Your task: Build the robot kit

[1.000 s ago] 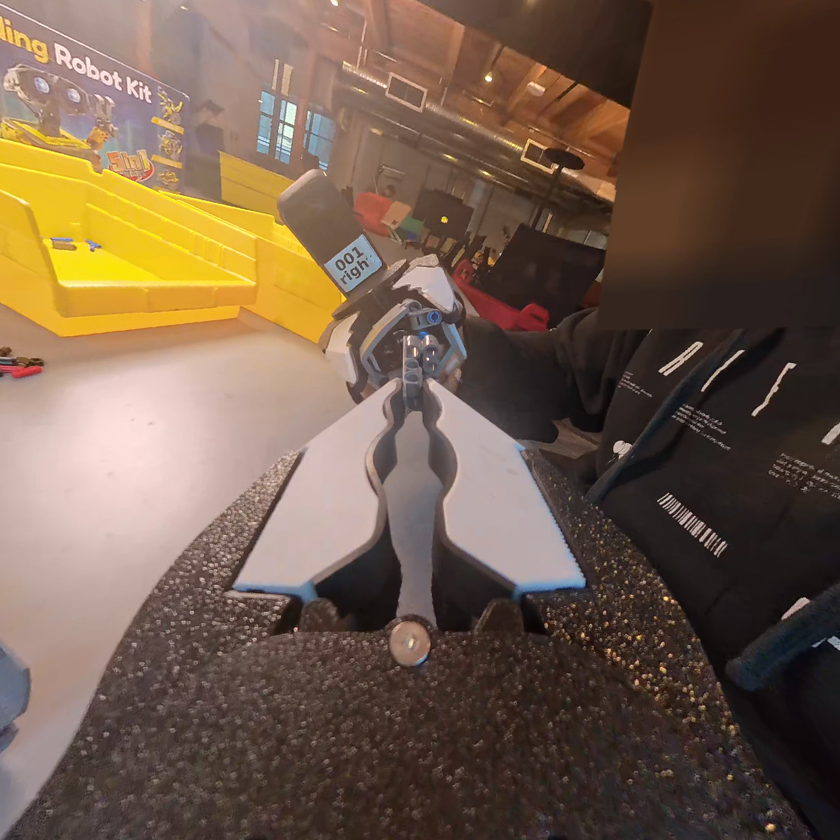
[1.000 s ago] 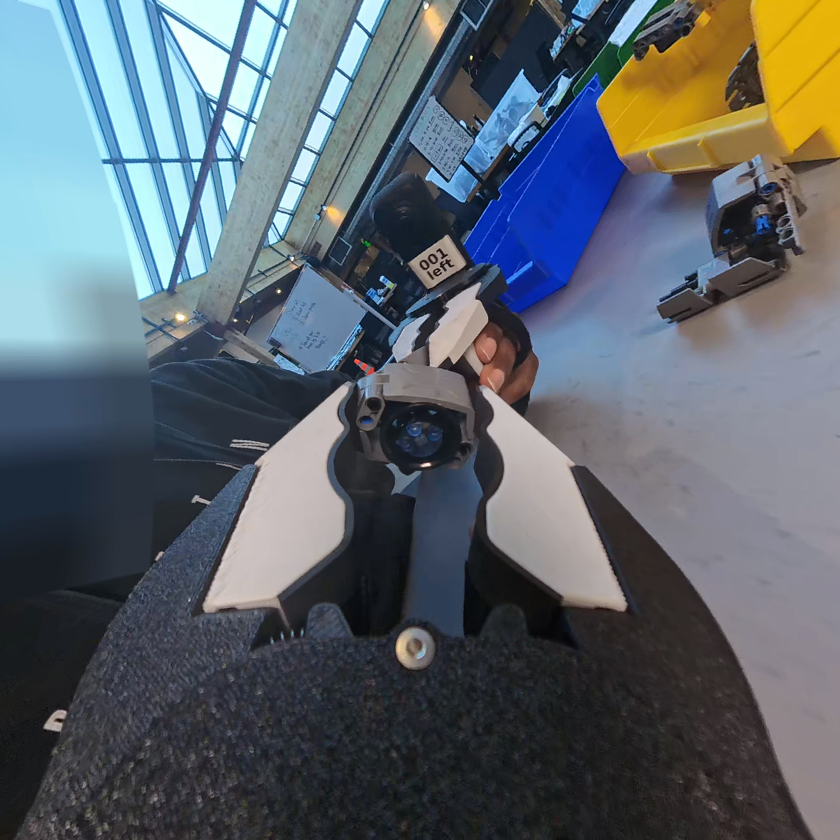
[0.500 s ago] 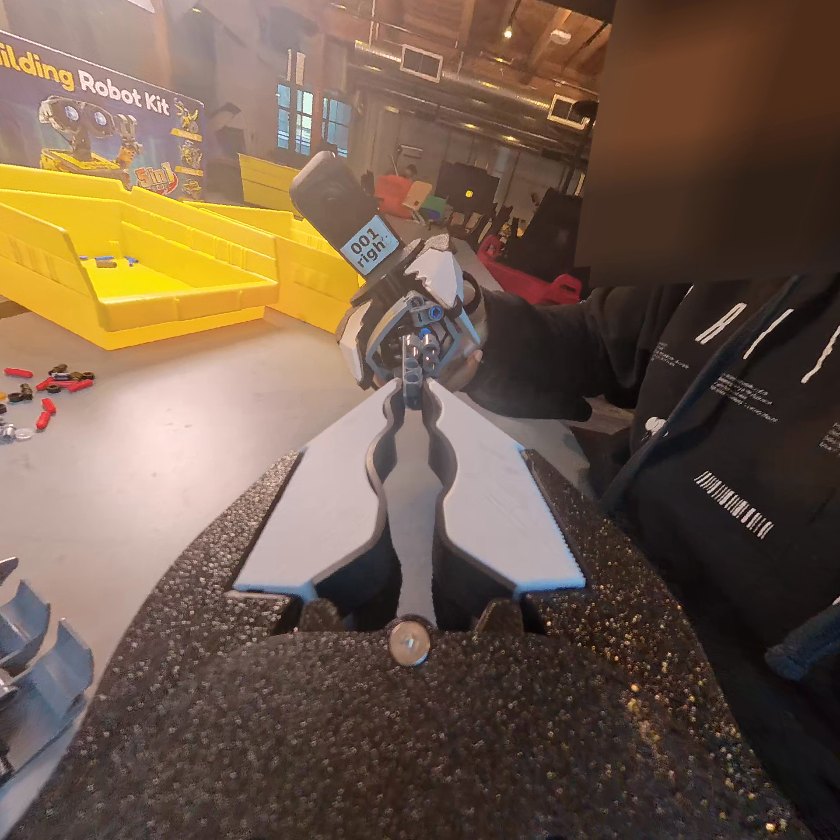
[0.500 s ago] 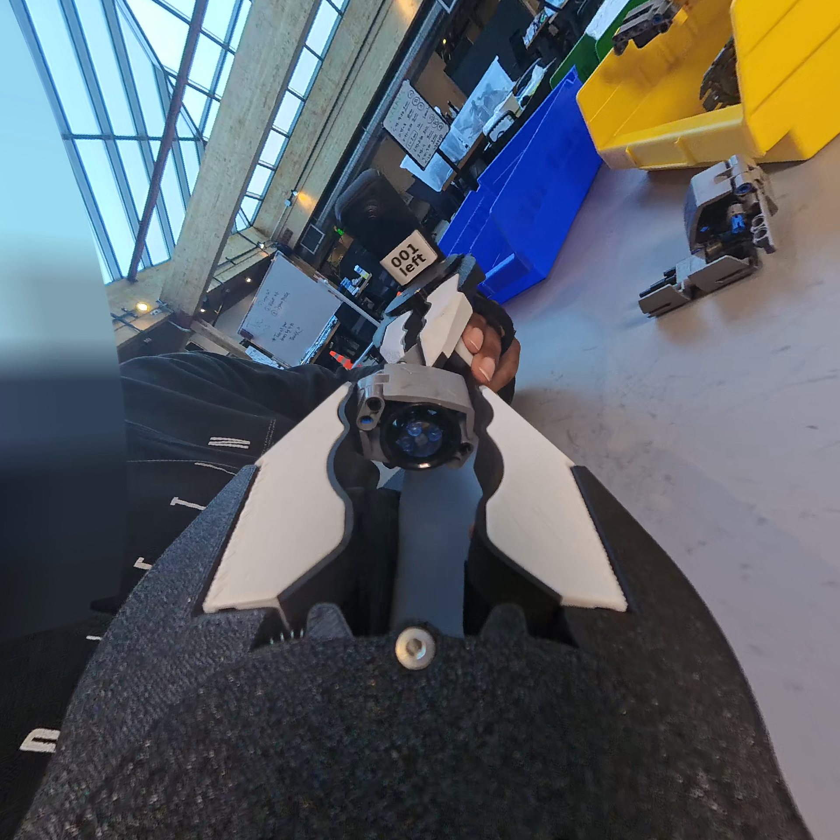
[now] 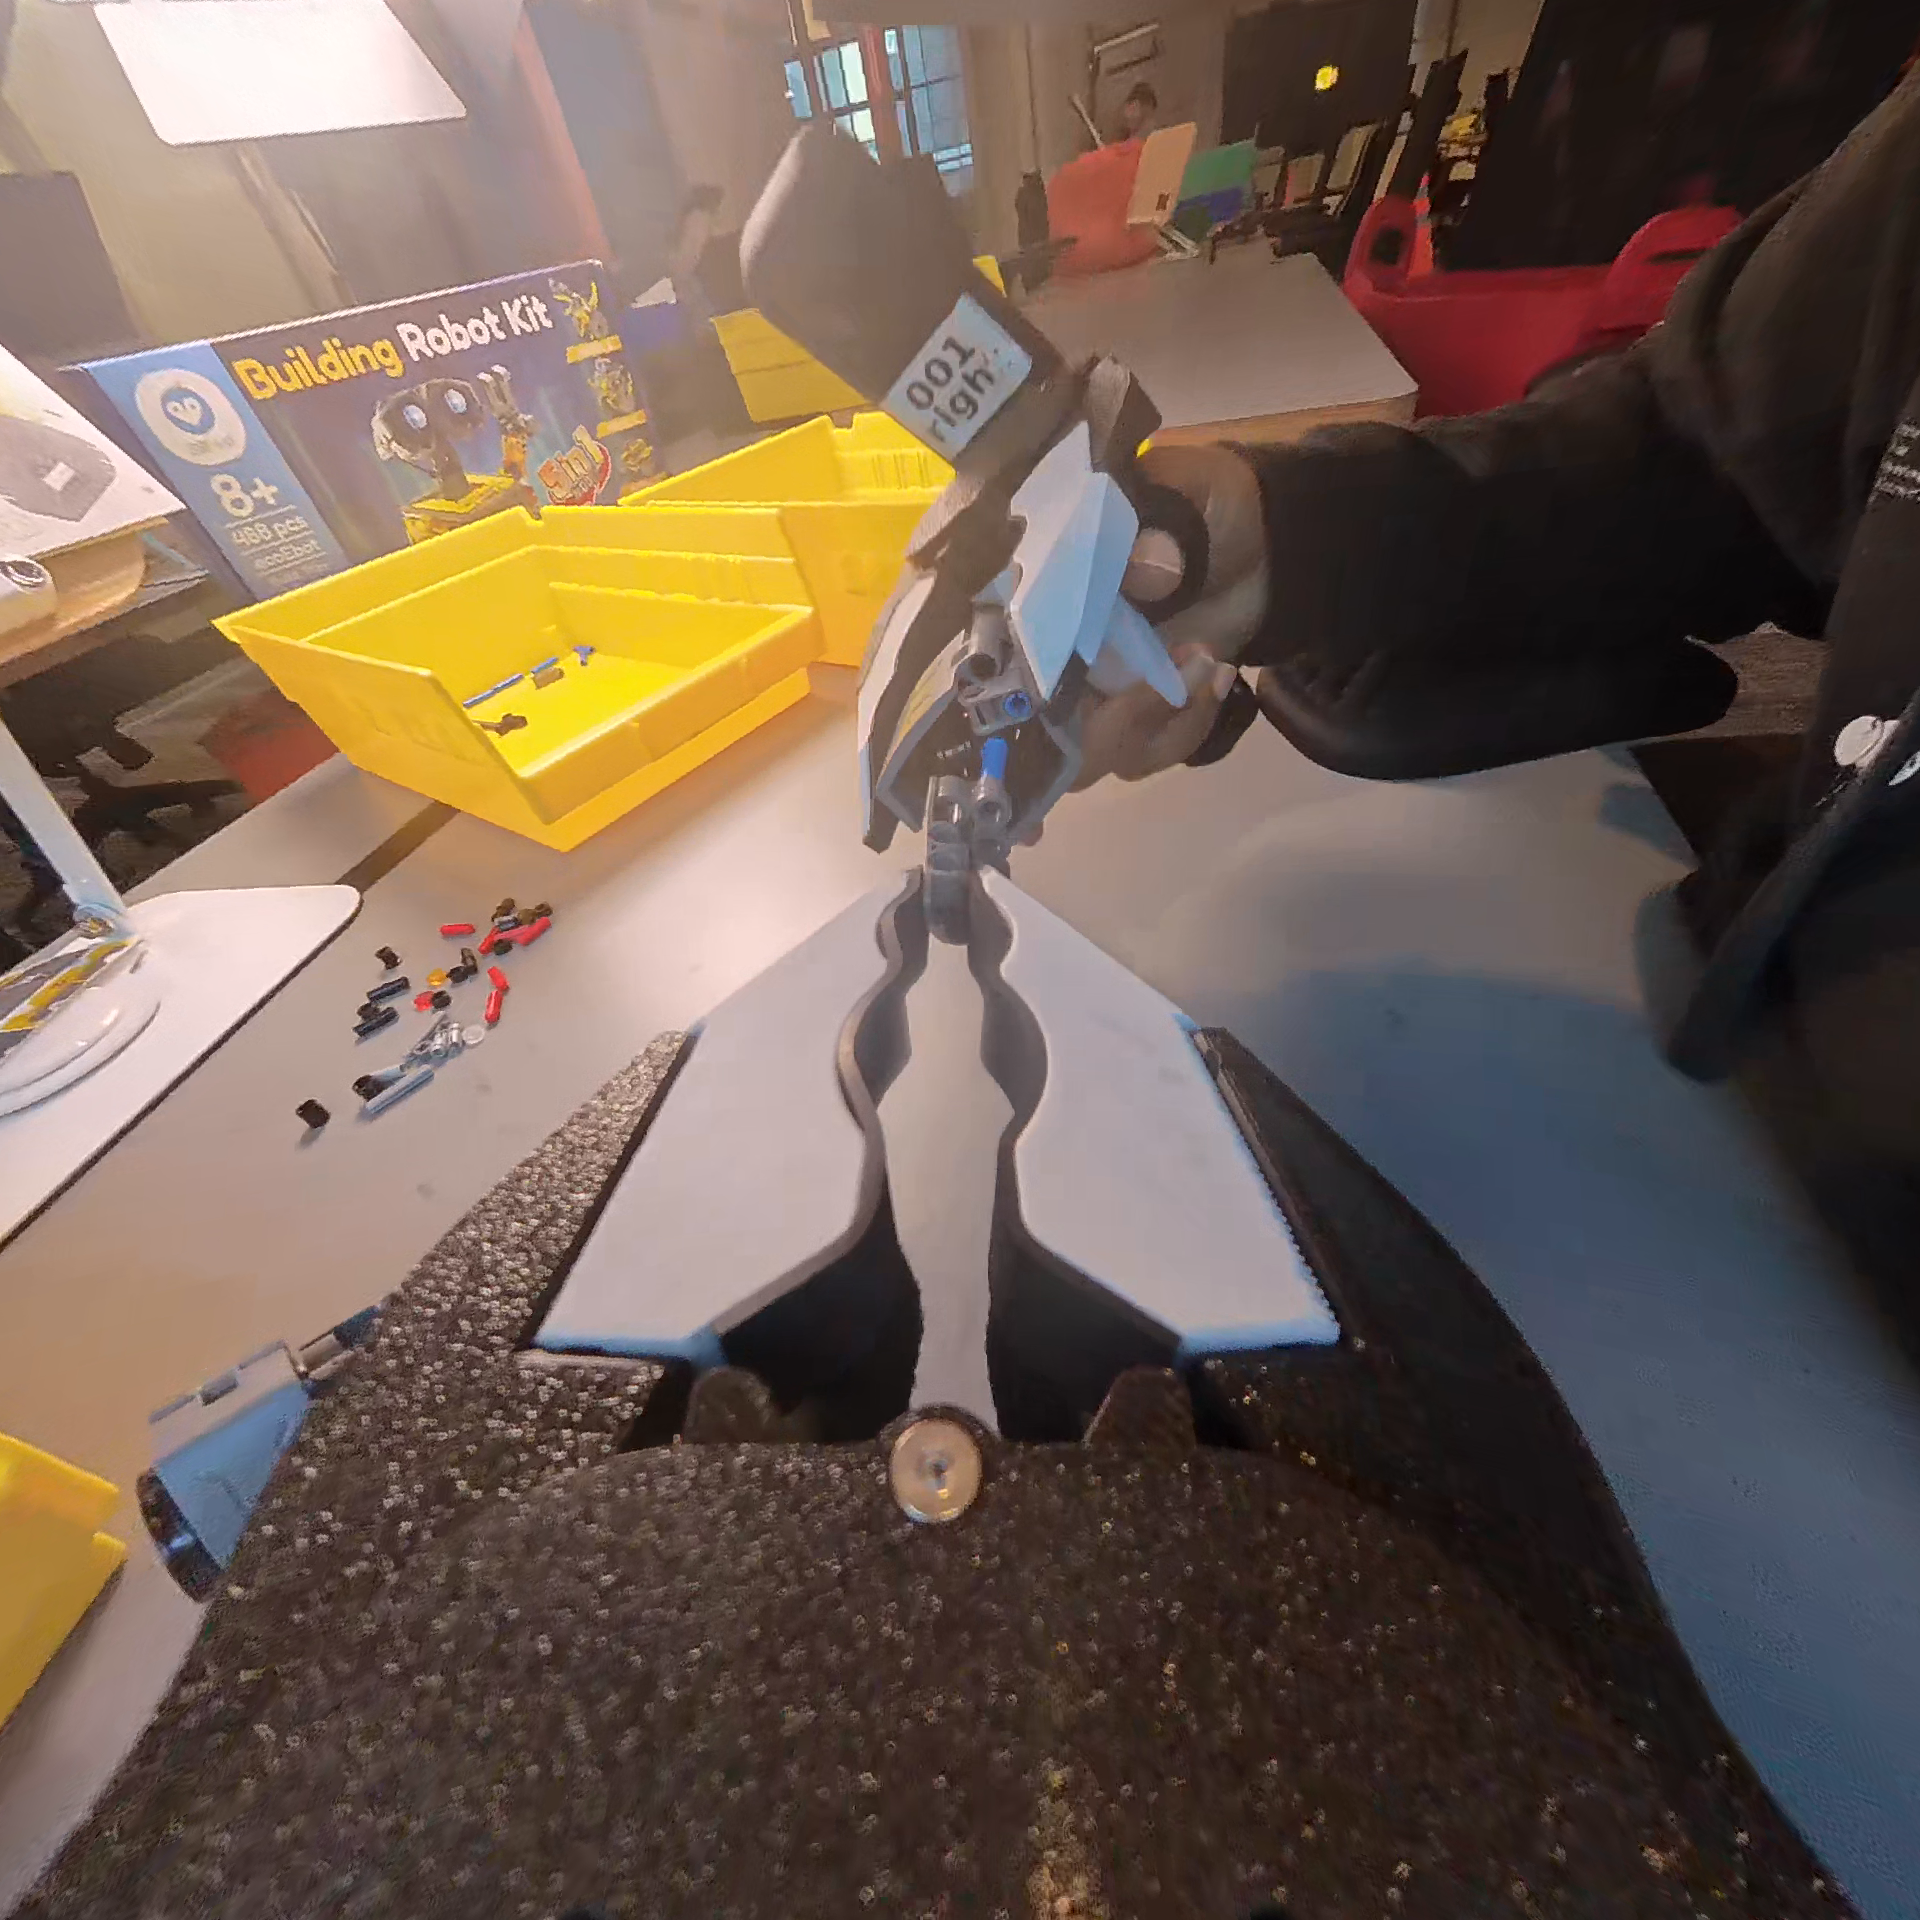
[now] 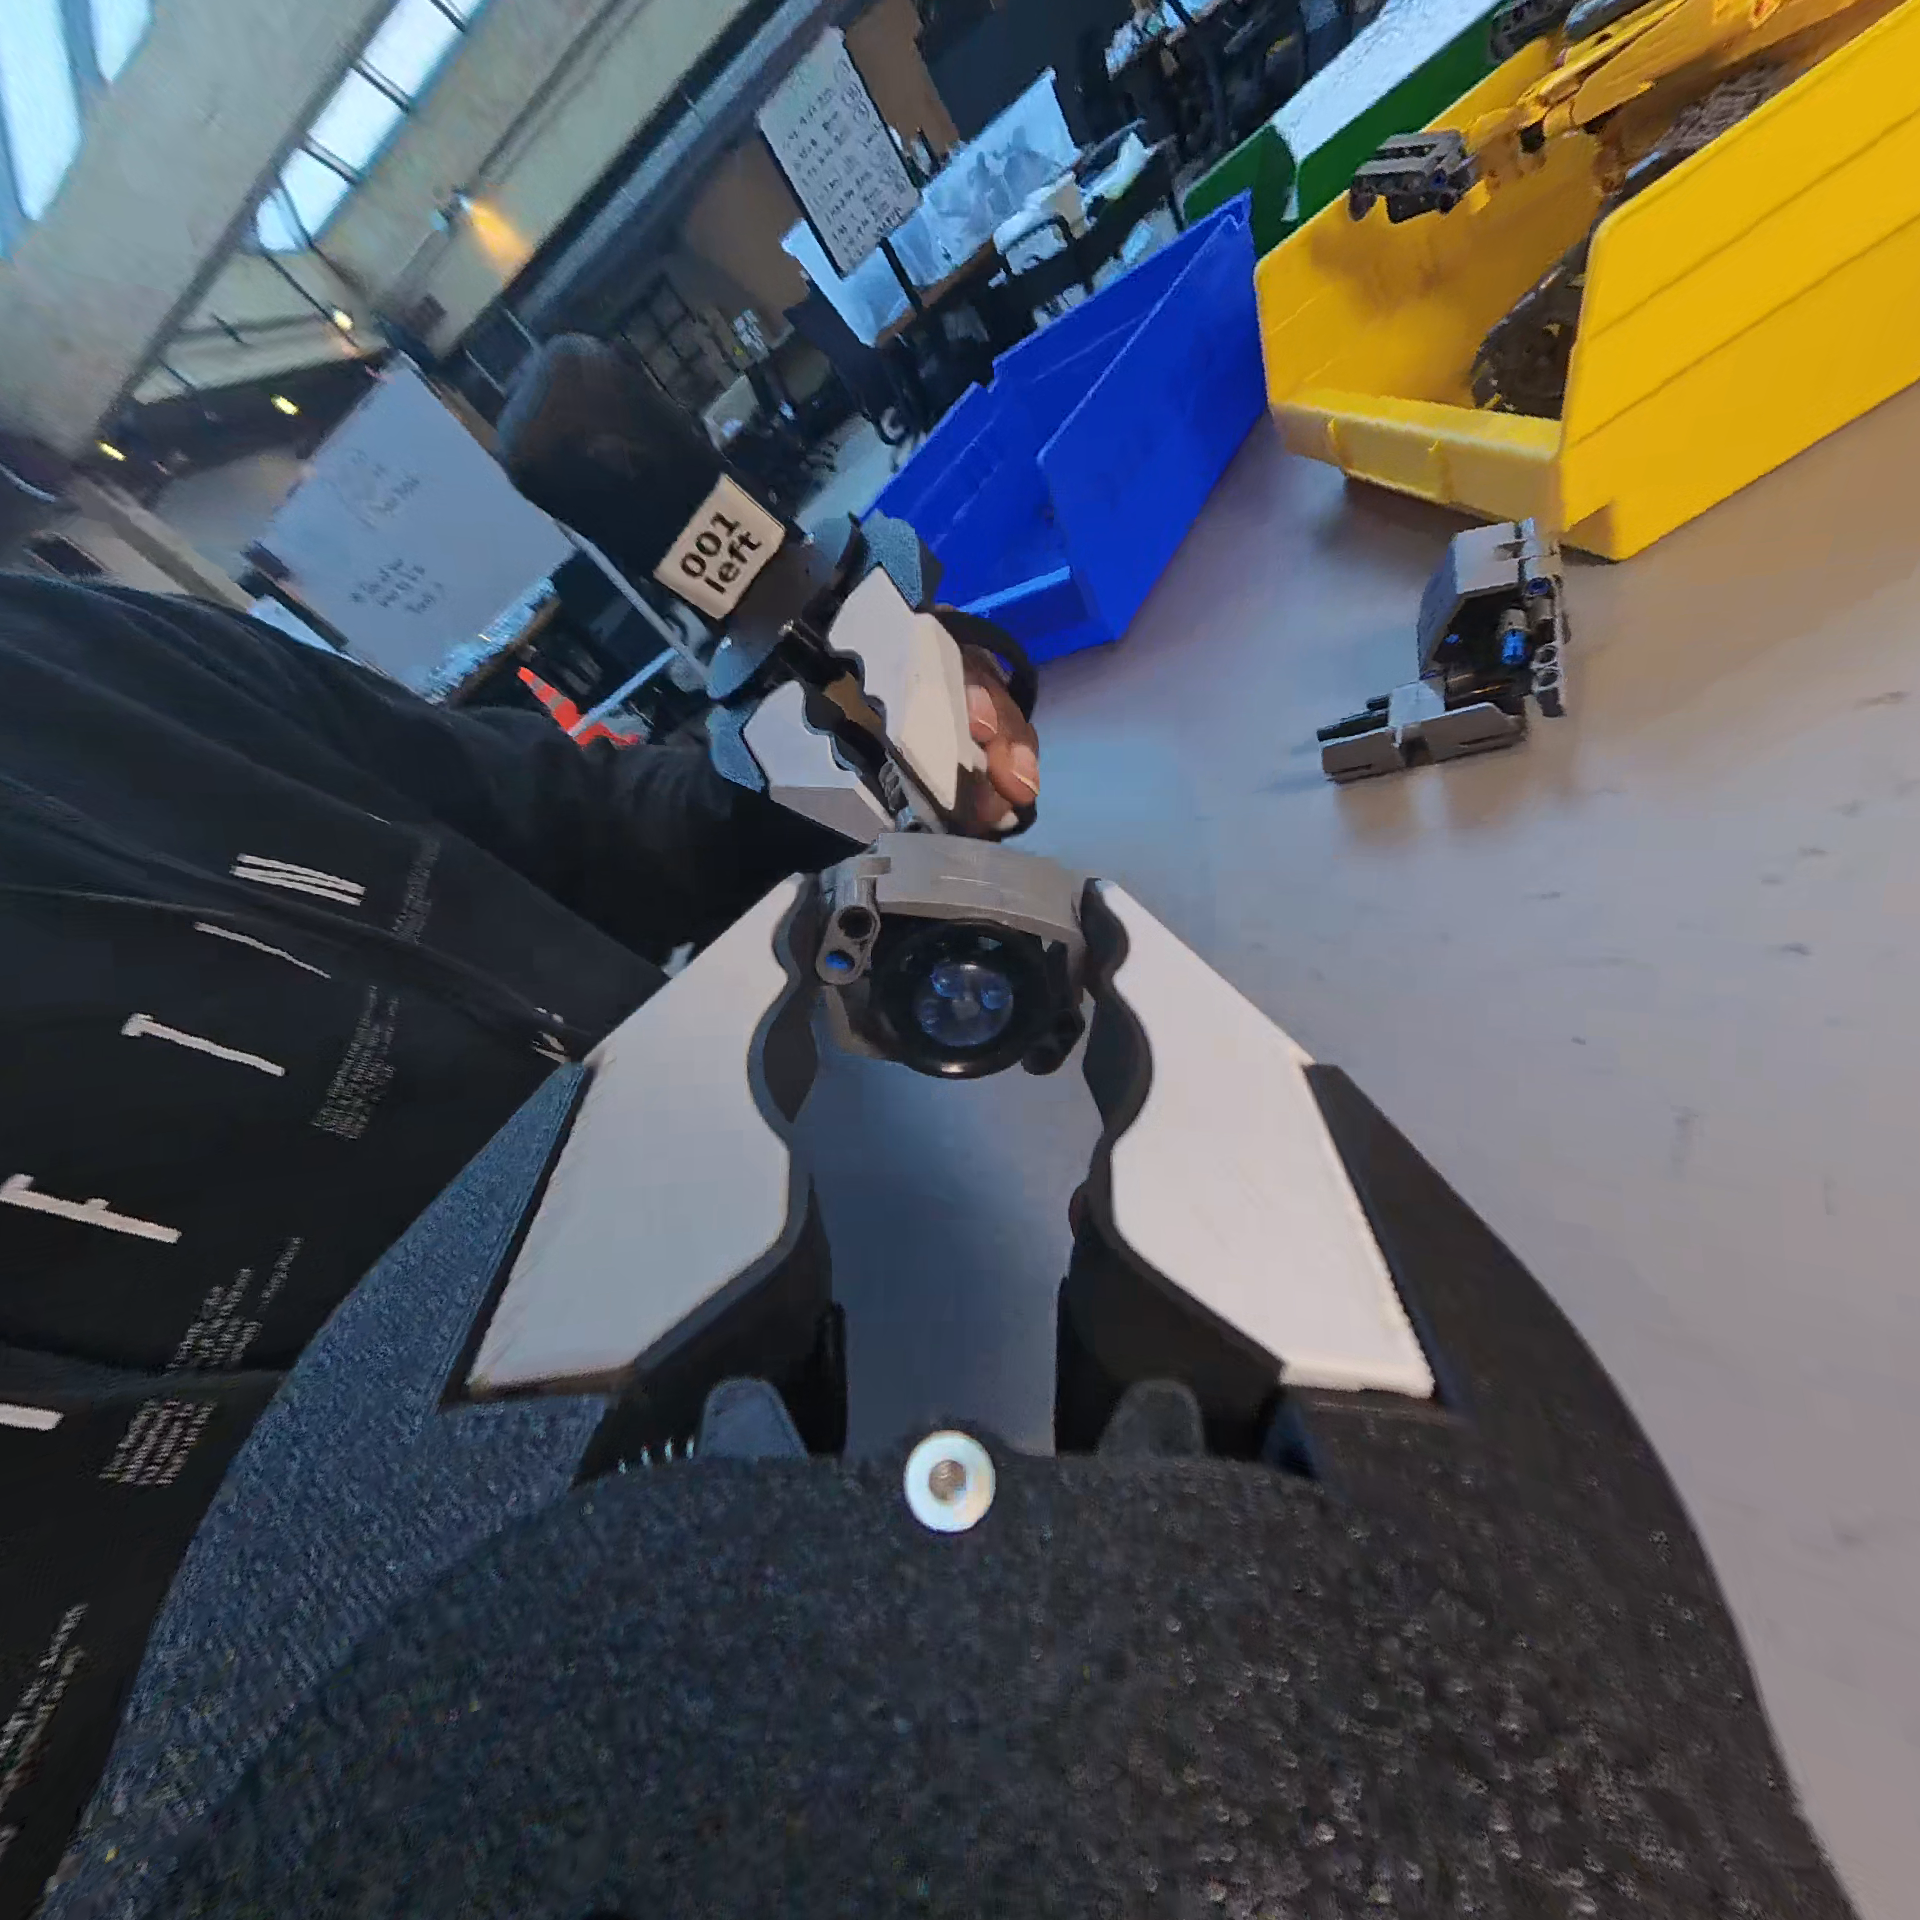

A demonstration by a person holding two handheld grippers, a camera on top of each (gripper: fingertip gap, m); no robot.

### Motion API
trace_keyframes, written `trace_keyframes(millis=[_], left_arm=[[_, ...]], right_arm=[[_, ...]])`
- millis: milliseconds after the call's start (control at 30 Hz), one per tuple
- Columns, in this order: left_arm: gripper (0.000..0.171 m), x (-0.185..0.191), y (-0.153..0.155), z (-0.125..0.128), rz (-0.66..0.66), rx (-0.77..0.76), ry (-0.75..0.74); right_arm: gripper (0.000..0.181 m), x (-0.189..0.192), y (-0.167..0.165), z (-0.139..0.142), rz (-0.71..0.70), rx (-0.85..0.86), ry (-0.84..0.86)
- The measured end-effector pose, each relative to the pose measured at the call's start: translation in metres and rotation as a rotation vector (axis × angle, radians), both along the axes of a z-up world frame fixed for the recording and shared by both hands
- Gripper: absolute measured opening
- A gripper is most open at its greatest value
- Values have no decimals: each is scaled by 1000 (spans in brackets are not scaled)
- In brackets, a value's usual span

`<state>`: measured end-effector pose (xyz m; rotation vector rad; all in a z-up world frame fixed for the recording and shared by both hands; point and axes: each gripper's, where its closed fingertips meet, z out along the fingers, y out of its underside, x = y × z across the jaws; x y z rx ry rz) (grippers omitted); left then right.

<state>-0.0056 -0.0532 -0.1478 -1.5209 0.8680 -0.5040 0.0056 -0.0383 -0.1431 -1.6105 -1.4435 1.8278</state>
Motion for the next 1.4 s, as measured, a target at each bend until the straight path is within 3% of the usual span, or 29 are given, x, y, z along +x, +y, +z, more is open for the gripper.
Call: trace_keyframes(millis=[167, 433, 767, 900, 967, 1000, 1067, 1267, 1333, 1400], left_arm=[[6, -2, 2, 2, 47, 73, 81], [6, -6, 3, 0, 106, 166, 211], [6, -2, 0, -10, 36, 87, 187], [5, 17, -7, -15, -37, 15, 147], [5, 5, 7, -2, 57, 47, 152], [5, -1, 10, 4, 65, 33, 118], [5, -5, 9, 13, 40, 4, 18], [6, -15, 10, 25, -11, -144, -313], [6, -21, 13, 26, -13, -194, -400], [6, -25, 16, 26, -11, -229, -461]], right_arm=[[47, -2, 1, 2, 22, -141, 40], [47, -5, 1, -3, 25, -209, 47], [47, -2, -4, -13, 64, -79, 30], [47, -6, -12, -30, 71, 106, -11], [47, -7, -11, -14, 68, -37, 62], [46, -7, -7, -5, 66, -100, 86], [47, -9, -8, -10, 60, 53, 71], [47, -9, -2, -2, 31, -67, 113], [48, -9, 2, -15, 20, 4, 42], [48, -9, 9, -39, -11, 206, -49]])
